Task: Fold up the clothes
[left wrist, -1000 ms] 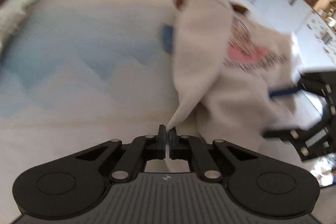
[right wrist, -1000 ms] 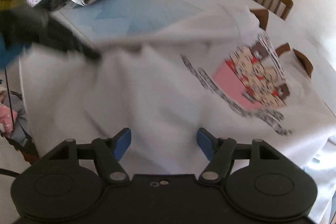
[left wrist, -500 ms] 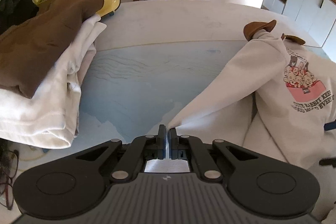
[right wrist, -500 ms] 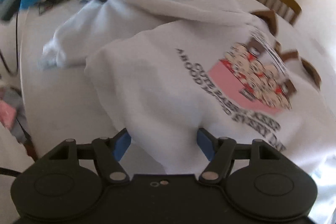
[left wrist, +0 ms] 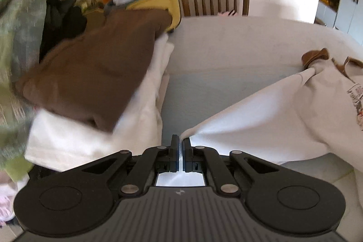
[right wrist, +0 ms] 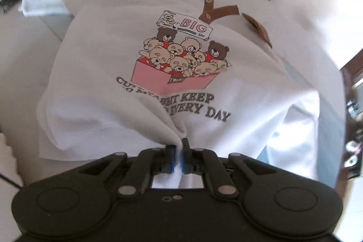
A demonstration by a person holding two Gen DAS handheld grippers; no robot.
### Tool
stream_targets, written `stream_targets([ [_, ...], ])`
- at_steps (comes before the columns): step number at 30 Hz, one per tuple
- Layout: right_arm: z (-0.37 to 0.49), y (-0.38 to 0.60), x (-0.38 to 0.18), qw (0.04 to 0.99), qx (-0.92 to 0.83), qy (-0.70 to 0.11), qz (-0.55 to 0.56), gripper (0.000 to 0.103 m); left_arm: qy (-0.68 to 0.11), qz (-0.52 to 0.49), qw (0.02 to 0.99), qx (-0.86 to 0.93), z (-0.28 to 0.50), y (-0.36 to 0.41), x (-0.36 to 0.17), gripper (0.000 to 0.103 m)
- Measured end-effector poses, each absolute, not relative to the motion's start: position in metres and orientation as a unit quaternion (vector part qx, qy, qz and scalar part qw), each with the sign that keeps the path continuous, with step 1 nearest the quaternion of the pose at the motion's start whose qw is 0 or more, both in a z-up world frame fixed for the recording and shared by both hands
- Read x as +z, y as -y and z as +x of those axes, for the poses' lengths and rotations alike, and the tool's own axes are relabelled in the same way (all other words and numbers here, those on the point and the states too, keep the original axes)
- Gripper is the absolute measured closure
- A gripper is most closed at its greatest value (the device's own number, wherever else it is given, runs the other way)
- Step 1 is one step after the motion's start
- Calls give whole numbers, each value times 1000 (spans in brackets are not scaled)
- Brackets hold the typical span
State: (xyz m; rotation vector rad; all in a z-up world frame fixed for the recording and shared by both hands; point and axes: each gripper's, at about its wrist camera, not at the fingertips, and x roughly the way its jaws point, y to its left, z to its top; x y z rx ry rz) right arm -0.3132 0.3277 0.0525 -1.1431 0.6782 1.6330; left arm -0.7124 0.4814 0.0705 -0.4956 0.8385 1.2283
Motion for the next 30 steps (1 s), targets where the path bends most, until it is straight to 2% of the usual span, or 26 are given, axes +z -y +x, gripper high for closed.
stream_targets([
  [5,-320,-333,63,461,701,-289,-461,0,-380,-248,709,540,-721,-477,58,100],
  [12,-331,-338,82,460,718,-280,-441,0,-369,-304,729,491,-753,-446,63,85],
  [14,-331,-342,81,461,719,-273,-443,0,-380,-313,725,482,-762,-433,58,74],
  [16,-333,-347,78,460,720,-266,-447,0,-375,-299,713,512,-772,-421,58,35],
  [17,-336,-350,77,460,720,-261,-449,0,-367,-292,705,531,-777,-415,58,32],
  [19,-345,-357,77,456,725,-248,-453,0,-350,-285,689,567,-789,-405,59,32],
  [21,-358,-365,78,447,732,-232,-459,0,-326,-326,670,582,-809,-407,58,32],
  [30,-433,-442,99,420,778,-125,-449,0,-311,-396,651,568,-848,-369,23,31],
])
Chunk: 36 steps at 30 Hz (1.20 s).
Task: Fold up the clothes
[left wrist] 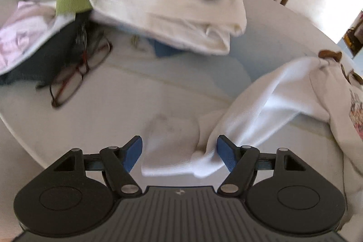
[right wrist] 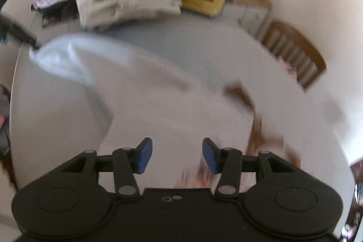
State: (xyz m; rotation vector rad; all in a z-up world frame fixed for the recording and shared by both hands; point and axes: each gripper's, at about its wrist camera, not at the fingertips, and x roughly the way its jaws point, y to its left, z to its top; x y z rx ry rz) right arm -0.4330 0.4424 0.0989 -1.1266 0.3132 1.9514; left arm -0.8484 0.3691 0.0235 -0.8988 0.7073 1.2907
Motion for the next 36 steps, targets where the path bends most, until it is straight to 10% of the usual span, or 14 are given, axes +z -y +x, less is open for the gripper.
stream_targets([
  [23,-731,-428,33,36,877,115,-466,0,-347,-324,673,567,-840,-333,10,31],
  [36,-744,-490,86,-111,884,-156,-427,0,-300,-355,655,595,-871,-302,23,31],
])
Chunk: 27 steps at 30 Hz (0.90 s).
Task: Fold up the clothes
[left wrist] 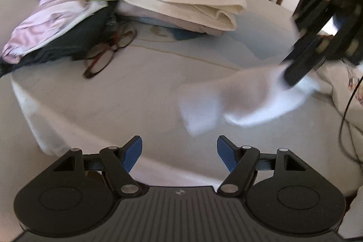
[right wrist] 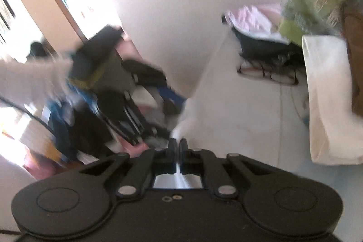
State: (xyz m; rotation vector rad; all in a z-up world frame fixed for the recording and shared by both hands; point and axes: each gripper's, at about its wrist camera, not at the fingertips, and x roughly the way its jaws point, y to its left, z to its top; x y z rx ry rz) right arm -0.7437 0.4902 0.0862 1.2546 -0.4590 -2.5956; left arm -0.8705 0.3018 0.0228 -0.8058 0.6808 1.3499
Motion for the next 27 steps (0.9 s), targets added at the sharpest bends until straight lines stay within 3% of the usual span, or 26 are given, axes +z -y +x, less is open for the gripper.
stream_targets([
  [7,-781,-531,33,-50,-862,90,497,0,-290,-366,650,600,-873,-306,24,31],
  [10,-767,-526,42,-51,-869,88,484,0,-287,-365,655,596,-867,-314,23,31],
  [17,-652,-554,78,-155,-851,50,500,0,-253,-384,675,577,-857,-351,28,31],
  [27,-468,-597,71,-399,-737,158,522,0,-271,-390,679,559,-838,-381,17,31],
])
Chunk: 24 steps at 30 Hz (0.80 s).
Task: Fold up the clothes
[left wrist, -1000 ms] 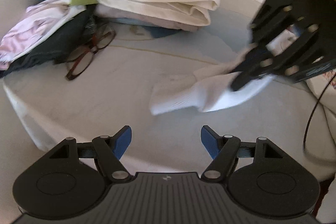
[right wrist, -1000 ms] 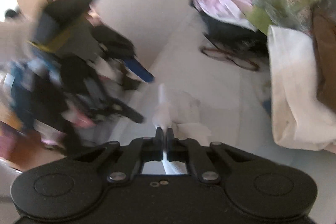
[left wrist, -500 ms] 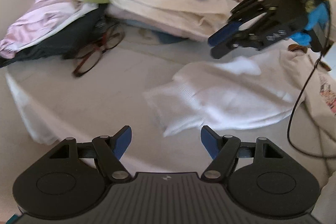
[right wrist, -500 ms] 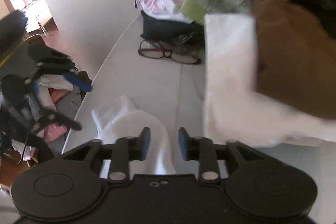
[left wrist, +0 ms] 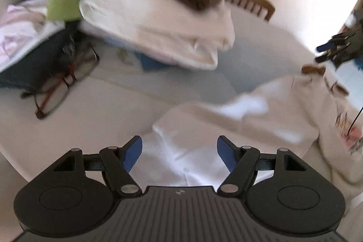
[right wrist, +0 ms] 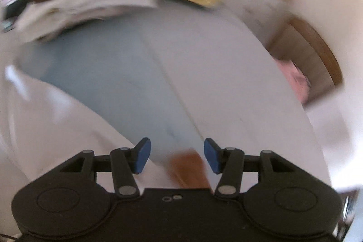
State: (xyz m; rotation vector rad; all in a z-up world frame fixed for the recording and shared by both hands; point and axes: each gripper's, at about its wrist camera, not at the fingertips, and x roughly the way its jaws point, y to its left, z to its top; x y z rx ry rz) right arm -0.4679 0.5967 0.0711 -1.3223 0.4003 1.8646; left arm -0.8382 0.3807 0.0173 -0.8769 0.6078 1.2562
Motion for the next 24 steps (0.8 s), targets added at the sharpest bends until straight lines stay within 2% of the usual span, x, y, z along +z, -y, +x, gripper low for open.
stream_targets([
  [6,-432,-595,46,467,702,-228,-486,0,-298,-386,663,568,-831,-377,1,31],
  [10,-419,-608,29,483,694,-323,-425,0,-319,-379,655,570,-822,-380,0,27],
  [16,-439,-598,5,463,690,-326,-452,0,-338,-372,651,568,-817,-382,-1,24],
  [24,-457,-581,16,503,695,-253,-446,0,-337,-372,630,593,-810,-383,-2,24],
])
